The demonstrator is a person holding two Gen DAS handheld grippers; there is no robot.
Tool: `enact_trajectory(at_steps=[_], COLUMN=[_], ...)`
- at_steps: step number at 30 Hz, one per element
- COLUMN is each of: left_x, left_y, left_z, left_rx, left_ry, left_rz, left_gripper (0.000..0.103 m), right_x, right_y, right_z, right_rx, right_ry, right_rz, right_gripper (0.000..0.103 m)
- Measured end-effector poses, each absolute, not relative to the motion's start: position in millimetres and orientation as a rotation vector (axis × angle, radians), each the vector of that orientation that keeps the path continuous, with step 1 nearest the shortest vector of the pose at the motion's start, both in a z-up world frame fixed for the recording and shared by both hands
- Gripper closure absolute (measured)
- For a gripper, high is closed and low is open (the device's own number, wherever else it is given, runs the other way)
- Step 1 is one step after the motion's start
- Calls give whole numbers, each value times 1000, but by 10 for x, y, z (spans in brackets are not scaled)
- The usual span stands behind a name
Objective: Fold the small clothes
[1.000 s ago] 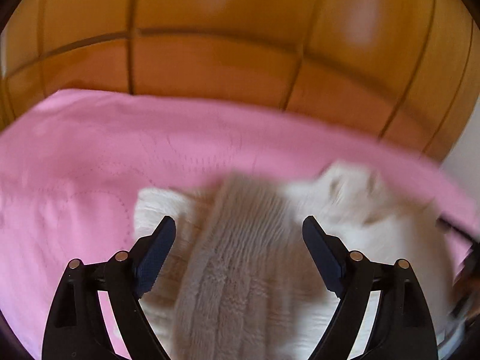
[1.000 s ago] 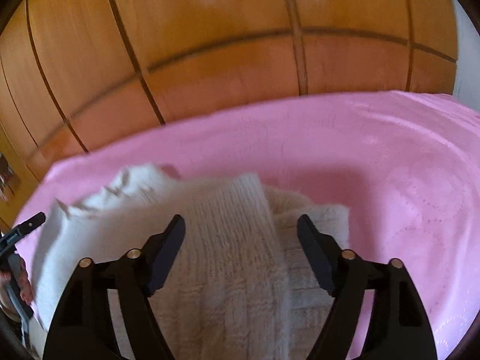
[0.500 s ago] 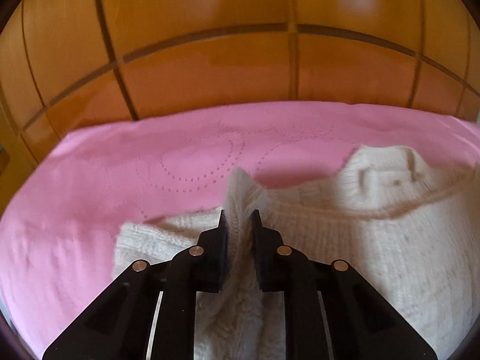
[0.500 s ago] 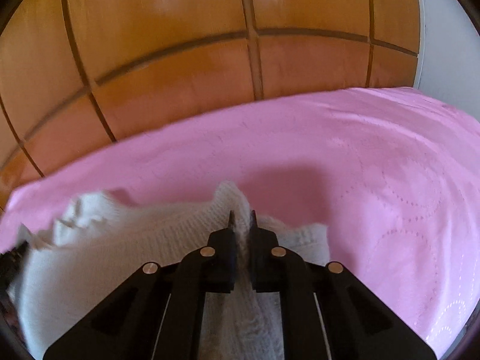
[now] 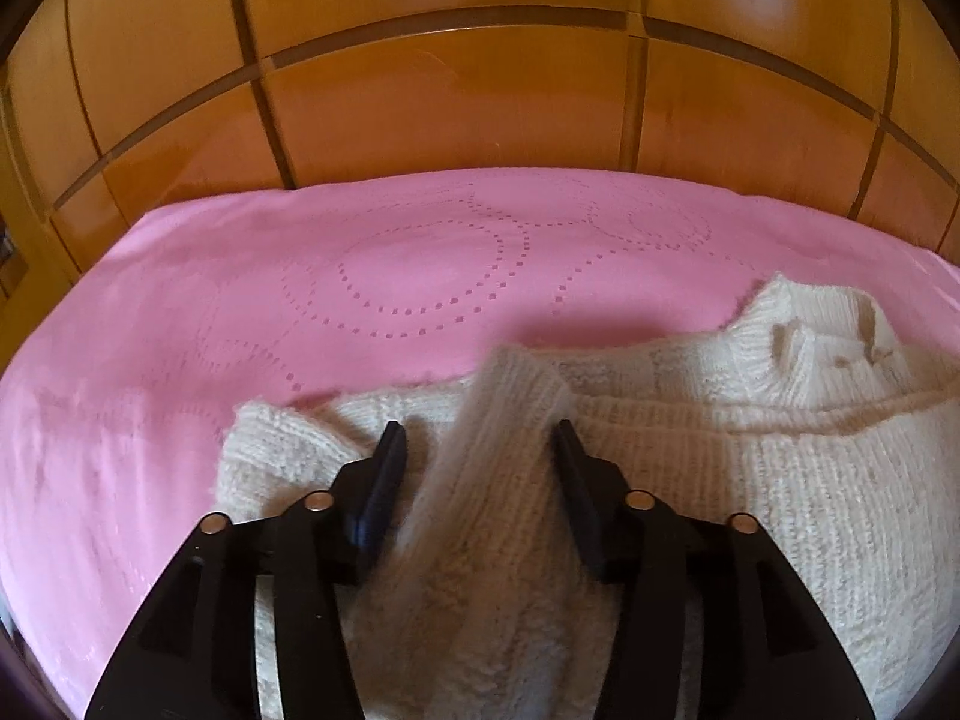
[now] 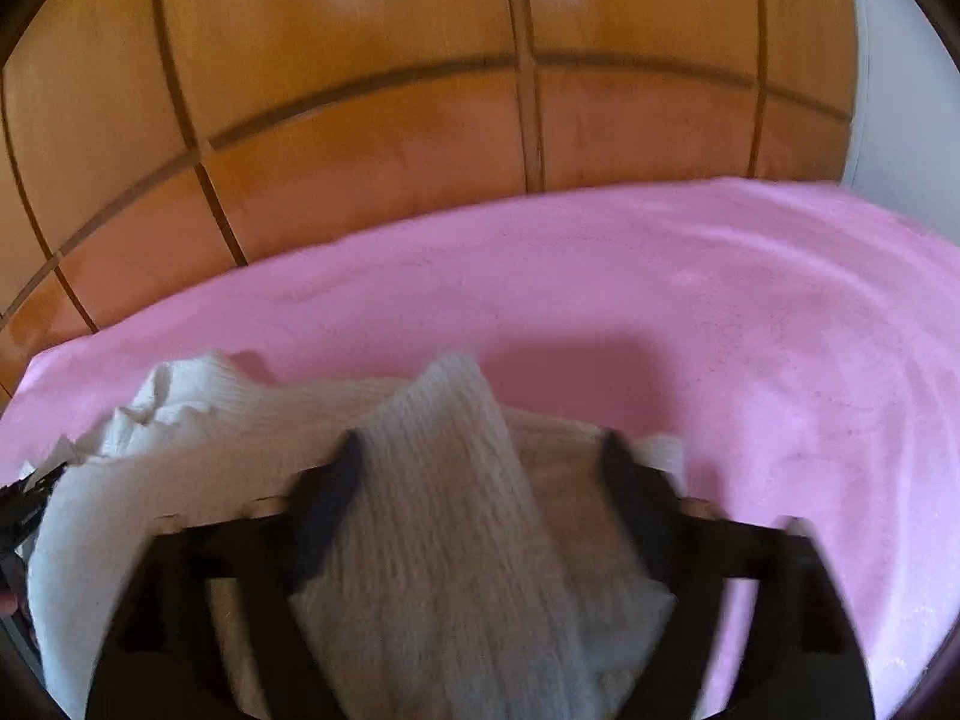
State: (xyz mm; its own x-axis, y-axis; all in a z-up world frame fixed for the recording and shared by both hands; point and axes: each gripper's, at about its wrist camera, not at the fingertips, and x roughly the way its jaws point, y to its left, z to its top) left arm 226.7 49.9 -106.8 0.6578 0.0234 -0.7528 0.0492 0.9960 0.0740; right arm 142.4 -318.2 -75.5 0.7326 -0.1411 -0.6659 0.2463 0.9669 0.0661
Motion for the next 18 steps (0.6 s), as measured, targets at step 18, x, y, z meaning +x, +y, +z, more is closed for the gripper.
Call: enact_trajectory(at_steps=[18], left_x=[2007], left_y=[616], left_z=[-987], left_rx=[78], left_ry=[817], left_rz=[8], left_gripper=[21], right_x=[1374], right_y=[-2725], right_z=[-1042], right_rx=[23], right_ry=[783], right_rz=[-228], right_gripper=[2])
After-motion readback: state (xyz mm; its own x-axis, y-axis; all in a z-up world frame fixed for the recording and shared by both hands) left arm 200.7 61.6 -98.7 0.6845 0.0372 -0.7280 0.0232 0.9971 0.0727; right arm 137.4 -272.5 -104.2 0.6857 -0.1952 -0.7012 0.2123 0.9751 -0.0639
